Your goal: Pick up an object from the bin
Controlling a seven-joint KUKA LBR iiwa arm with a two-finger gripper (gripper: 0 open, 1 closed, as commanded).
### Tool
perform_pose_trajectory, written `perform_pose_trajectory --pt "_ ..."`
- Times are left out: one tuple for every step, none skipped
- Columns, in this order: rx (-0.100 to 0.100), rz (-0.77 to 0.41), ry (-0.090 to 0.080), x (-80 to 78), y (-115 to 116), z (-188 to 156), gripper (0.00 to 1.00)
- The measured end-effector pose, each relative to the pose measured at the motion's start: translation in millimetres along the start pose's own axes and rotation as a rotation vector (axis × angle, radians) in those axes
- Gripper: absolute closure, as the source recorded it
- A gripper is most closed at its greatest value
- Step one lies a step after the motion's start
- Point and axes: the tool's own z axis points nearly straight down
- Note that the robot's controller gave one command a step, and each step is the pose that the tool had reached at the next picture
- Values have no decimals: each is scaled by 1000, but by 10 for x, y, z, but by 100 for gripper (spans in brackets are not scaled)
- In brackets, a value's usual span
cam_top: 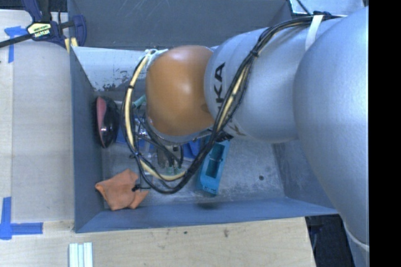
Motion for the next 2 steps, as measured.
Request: perform_pose_trajectory --pt "-1 -78 -5 -86 16 375 0" --pt "-1 -408 0 131 72 792 100"
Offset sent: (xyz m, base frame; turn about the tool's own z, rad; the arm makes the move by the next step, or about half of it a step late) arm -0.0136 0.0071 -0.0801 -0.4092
